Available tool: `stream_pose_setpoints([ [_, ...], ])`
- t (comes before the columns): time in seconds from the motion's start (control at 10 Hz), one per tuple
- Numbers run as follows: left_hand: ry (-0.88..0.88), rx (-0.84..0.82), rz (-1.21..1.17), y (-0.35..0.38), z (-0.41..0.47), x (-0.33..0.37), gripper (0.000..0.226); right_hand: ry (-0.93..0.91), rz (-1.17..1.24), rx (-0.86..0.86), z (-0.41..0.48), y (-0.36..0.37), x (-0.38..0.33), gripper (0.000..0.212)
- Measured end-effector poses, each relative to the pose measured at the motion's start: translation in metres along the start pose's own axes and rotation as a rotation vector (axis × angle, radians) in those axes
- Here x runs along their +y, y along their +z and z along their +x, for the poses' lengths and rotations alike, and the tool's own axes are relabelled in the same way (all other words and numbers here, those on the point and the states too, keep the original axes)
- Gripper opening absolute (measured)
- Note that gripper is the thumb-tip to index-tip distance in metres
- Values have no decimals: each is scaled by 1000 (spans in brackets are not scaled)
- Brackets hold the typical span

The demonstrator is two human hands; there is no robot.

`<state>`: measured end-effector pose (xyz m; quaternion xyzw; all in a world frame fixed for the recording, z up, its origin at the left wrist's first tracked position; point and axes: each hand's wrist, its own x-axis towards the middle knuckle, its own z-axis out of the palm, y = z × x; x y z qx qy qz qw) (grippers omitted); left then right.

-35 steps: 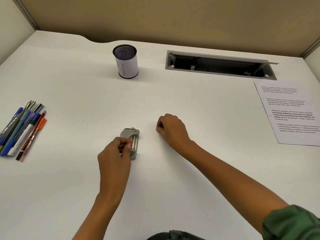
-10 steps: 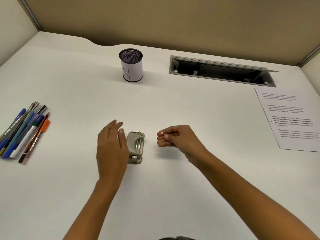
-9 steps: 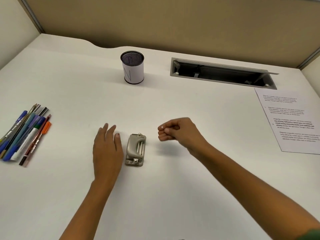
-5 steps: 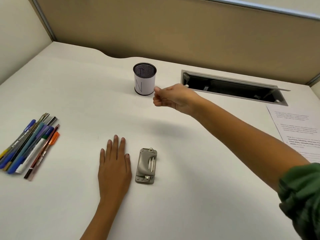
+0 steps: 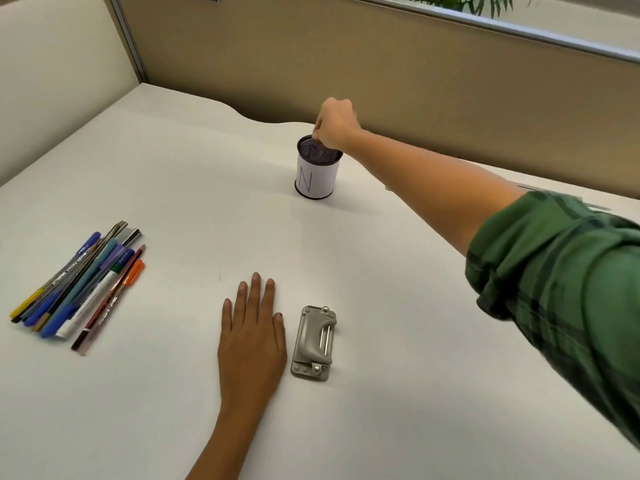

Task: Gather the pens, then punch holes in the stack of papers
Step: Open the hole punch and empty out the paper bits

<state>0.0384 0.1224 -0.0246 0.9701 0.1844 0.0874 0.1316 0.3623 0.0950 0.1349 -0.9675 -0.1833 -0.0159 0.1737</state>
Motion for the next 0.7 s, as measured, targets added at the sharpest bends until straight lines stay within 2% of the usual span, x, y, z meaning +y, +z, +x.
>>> stream_pose_setpoints([
  [0.3, 1, 12, 5, 1, -1, -1, 56, -39, -36, 99, 0, -1, 3, 21],
  [0.5, 1, 12, 0, 3, 0, -2, 57, -104, 123, 226, -27, -15, 8, 16],
  [0.7, 11, 37, -11, -2, 0, -1, 56, -226, 209, 340, -95, -30, 35, 11],
])
